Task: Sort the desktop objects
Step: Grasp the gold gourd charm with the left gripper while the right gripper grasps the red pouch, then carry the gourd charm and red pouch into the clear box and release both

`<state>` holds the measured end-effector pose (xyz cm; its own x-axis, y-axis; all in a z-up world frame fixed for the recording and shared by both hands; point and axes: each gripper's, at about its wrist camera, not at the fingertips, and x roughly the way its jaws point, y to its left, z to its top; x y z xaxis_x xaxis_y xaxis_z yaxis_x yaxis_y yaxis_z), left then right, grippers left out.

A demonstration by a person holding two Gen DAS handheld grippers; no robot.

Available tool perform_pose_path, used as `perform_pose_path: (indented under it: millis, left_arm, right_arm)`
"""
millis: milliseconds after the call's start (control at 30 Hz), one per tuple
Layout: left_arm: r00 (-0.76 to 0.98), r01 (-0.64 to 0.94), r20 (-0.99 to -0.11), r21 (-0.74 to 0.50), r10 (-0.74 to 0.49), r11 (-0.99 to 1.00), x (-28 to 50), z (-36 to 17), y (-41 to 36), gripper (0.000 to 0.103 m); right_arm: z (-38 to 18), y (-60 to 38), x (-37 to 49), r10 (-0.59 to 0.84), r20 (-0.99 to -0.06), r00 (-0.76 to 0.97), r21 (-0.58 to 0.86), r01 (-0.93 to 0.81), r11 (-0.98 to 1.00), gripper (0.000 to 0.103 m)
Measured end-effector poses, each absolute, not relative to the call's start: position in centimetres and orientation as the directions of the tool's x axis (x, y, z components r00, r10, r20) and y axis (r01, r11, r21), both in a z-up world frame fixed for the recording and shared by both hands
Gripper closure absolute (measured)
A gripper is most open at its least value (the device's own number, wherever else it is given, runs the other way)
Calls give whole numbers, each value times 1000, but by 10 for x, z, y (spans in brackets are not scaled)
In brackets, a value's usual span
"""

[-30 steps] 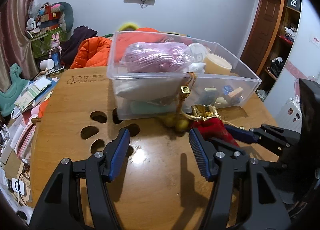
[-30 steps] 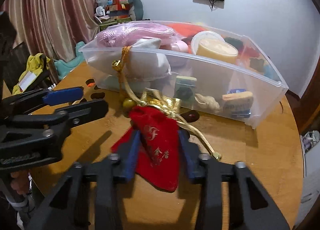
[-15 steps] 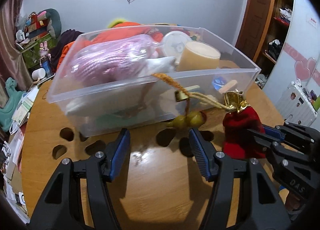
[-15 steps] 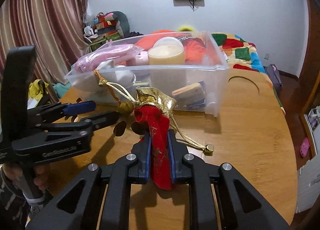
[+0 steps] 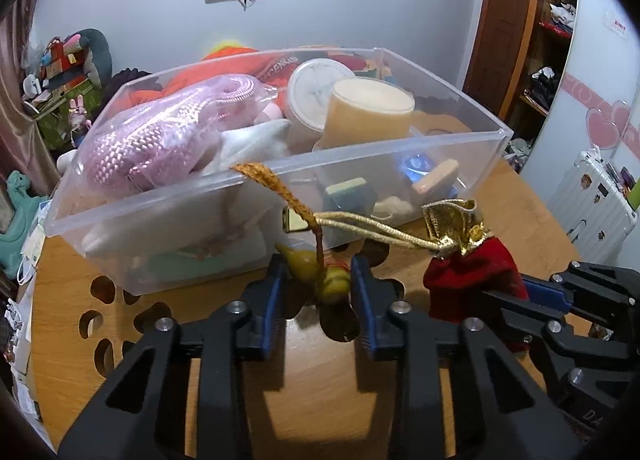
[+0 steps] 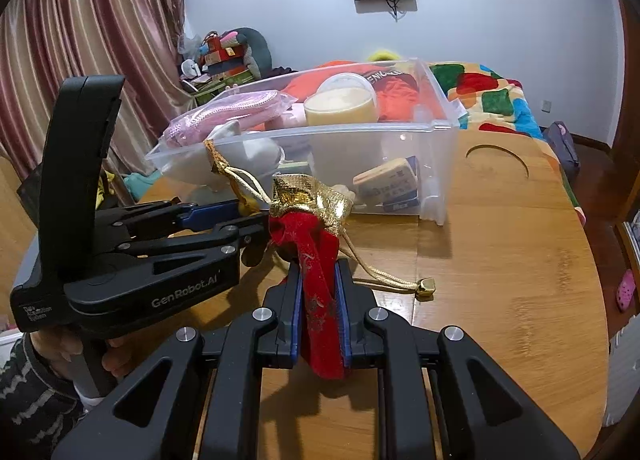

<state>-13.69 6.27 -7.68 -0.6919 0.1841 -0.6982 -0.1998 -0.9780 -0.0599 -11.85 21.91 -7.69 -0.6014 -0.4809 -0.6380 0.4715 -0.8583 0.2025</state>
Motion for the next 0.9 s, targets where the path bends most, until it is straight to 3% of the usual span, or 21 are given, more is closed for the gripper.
perform_pose_path:
  millis: [433, 900]
  left_arm:
    - [-727, -190, -656, -96, 206, -977, -119, -64, 48, 77]
    - [-801, -104, -572, -157, 176, -982, -81, -36, -2, 78]
  right_arm:
    - [-53, 225, -101, -471, -590, -655, 164, 474, -865, 90]
    - [-48, 239, -103, -398, -601, -693, 137, 401, -906, 90]
